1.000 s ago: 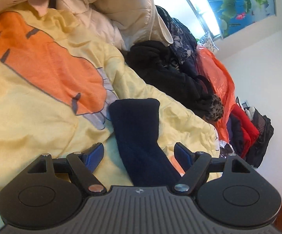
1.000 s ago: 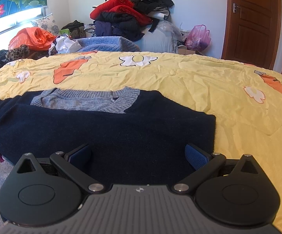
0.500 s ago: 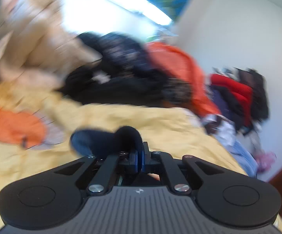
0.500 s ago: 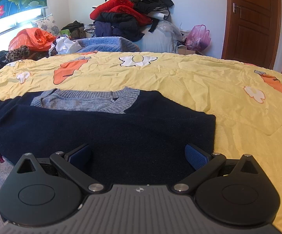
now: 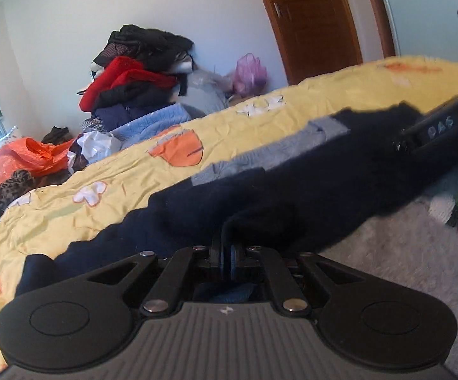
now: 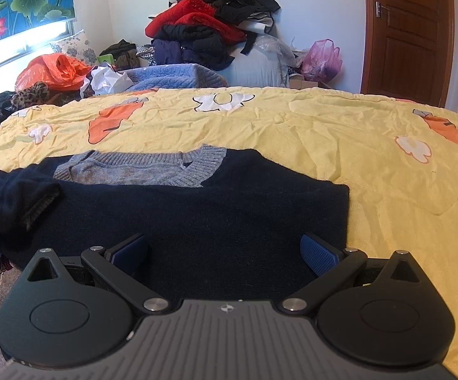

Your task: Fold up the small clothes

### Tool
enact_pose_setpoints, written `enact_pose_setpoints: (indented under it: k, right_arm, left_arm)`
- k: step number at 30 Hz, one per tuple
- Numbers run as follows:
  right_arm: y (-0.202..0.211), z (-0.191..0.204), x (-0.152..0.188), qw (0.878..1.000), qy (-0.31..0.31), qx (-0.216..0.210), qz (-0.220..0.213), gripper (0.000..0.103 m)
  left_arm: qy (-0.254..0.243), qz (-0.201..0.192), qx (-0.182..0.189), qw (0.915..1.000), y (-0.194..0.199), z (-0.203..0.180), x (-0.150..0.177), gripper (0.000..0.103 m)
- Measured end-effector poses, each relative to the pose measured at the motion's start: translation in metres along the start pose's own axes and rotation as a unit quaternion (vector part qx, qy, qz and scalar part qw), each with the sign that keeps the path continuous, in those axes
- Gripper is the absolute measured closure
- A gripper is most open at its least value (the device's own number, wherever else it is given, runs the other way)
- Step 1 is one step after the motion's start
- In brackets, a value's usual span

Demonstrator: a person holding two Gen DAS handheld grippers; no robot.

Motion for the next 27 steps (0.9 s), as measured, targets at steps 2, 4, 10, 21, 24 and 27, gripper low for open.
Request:
enact_pose_setpoints:
  k: [2,4,10,21,24,27]
  right_arm:
    - [0.0,-0.001,0.0,1.0,-0.003,-0.002,0.0,0.0]
    - [0.0,-0.001,0.0,1.0,-0.003,-0.002,0.0,0.0]
    - [0.02,0.003,-0.026,0.997,-0.064,-0.043,0.01,0.008]
    - [-0.032,0.078,-0.056,0.917,-0.201,-0.271,0.213,0.033]
    - [-0.042,0.084,-0.049,0.912,-0.21,-0.274,0.223,0.033]
    - [-0.046,0.084,-0.046,0.9,-0.235,-0.286,0.231,0.033]
  left_arm:
    - [0.017,0.003,0.001,0.9998,0.0,0.008,0.003,0.1]
    - [0.027,0.006,-0.004,0.9996,-0.001,0.011,0.003,0.1]
    - [0.034,0.0,-0.01,0.9994,0.004,0.009,0.001,0.1]
    - [0.086,-0.026,0.006,0.9959,0.012,0.025,0.005,0.099]
    - [0.097,-0.03,0.014,0.9948,0.013,0.028,0.005,0.099]
    - [0.102,-0.033,0.019,0.994,0.014,0.03,0.005,0.099]
Point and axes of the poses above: each gripper's, at about its wrist camera, not at the fingertips, and y roughly against the way its jaws point, z to its left, x to its underside, the point moved 1 cm from there along -y, roughly the way its jaws point, and after that the axes turned 15 degrees about x, right-handed, at the moved point
